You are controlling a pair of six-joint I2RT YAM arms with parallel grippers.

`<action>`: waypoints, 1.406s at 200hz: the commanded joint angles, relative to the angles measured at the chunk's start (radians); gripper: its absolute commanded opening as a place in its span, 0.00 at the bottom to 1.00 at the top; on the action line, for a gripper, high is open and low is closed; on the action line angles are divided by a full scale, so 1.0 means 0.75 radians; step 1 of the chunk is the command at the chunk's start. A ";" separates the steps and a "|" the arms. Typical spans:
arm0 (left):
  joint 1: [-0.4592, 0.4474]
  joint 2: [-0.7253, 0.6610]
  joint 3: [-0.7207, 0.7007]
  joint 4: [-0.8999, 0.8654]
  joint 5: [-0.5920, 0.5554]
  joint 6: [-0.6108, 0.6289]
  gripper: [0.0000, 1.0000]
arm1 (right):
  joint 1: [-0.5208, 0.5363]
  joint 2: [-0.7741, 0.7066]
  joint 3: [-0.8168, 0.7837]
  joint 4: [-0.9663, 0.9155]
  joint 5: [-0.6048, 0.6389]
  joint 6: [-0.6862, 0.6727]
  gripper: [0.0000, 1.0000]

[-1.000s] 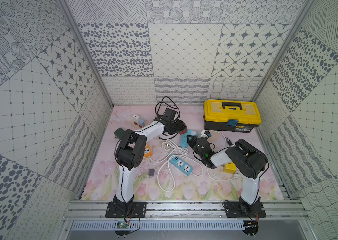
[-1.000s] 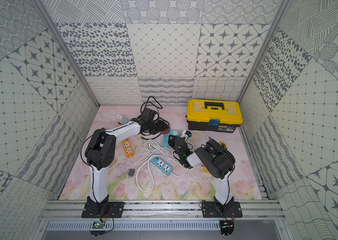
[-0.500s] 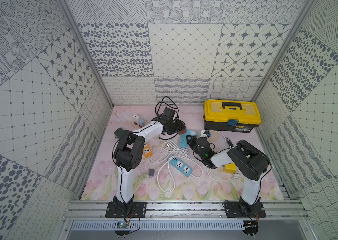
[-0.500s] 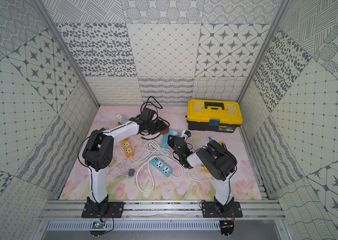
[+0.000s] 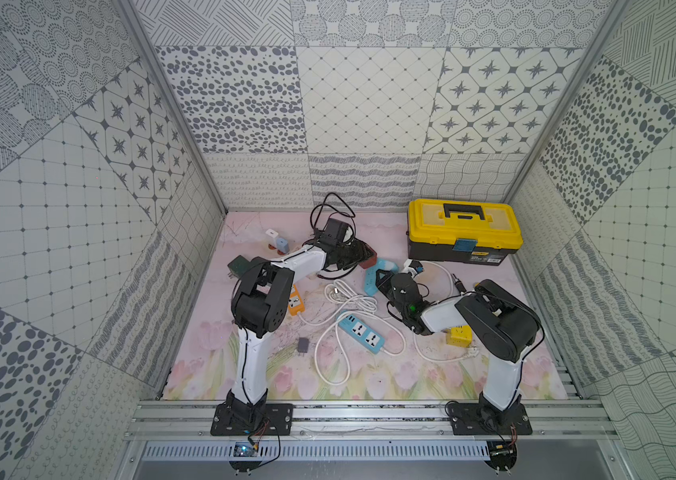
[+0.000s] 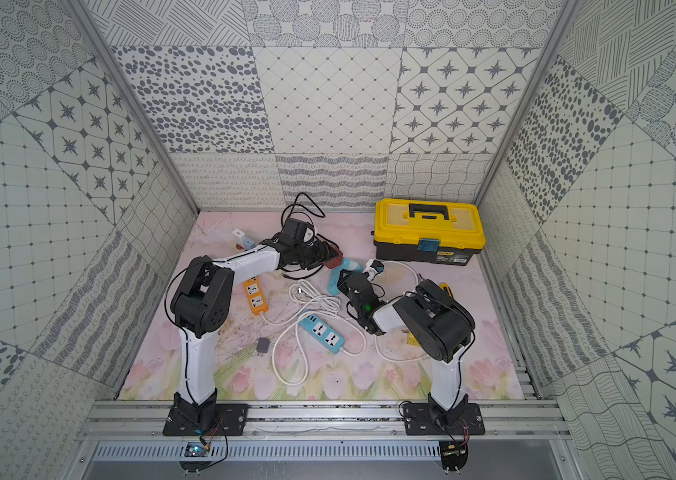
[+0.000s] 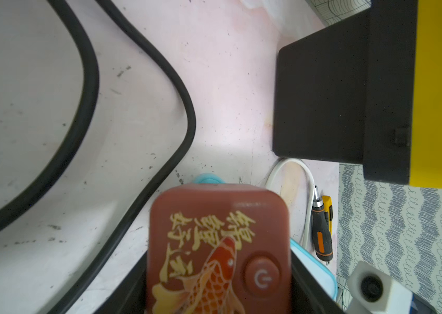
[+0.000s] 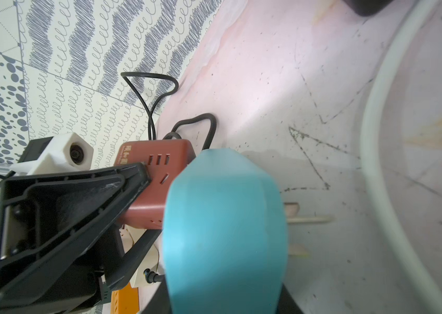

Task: Pull the plug off the socket
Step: Remove the plug from the socket, then place the socket at the center of the board.

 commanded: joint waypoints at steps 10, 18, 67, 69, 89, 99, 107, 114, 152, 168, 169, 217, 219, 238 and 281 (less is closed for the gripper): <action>-0.055 -0.034 0.109 -0.048 -0.109 0.245 0.00 | -0.028 0.071 -0.037 -0.377 0.123 -0.032 0.00; -0.047 -0.051 0.090 -0.031 -0.085 0.210 0.00 | -0.028 0.074 -0.039 -0.364 0.116 -0.035 0.00; 0.097 -0.075 -0.134 0.487 0.270 -0.345 0.00 | -0.024 0.110 -0.023 -0.302 0.051 -0.047 0.00; 0.094 -0.078 -0.127 0.454 0.261 -0.321 0.00 | -0.024 0.114 -0.024 -0.293 0.042 -0.049 0.00; 0.077 -0.143 -0.119 0.286 0.173 -0.184 0.00 | -0.024 0.164 -0.017 -0.177 -0.053 -0.041 0.00; 0.077 -0.190 -0.160 0.298 0.157 -0.176 0.00 | -0.024 0.188 -0.014 -0.128 -0.092 -0.031 0.00; 0.078 -0.235 -0.188 0.288 0.137 -0.161 0.00 | -0.024 0.199 -0.006 -0.116 -0.111 -0.013 0.00; 0.077 -0.275 -0.206 0.259 0.108 -0.136 0.00 | -0.024 0.205 0.002 -0.111 -0.124 0.002 0.01; 0.081 -0.532 -0.262 -0.007 -0.096 0.031 0.00 | -0.024 0.184 0.029 -0.077 -0.193 0.045 0.16; 0.091 -0.638 -0.276 -0.143 -0.182 0.106 0.00 | -0.025 0.149 0.049 -0.107 -0.216 0.049 0.27; 0.091 -0.644 -0.277 -0.151 -0.187 0.111 0.00 | -0.025 0.148 0.050 -0.110 -0.219 0.049 0.28; 0.216 -0.868 -0.268 -0.615 -0.348 0.258 0.00 | -0.028 0.034 0.088 -0.289 -0.264 0.078 0.60; 0.225 -0.876 -0.271 -0.628 -0.348 0.261 0.00 | -0.027 0.027 0.088 -0.298 -0.264 0.077 0.61; 0.323 -0.934 -0.276 -0.755 -0.364 0.304 0.00 | -0.033 -0.039 0.069 -0.340 -0.257 0.039 0.66; 0.546 -0.895 -0.166 -1.099 -0.338 0.383 0.00 | -0.033 -0.221 0.054 -0.559 -0.282 -0.151 0.76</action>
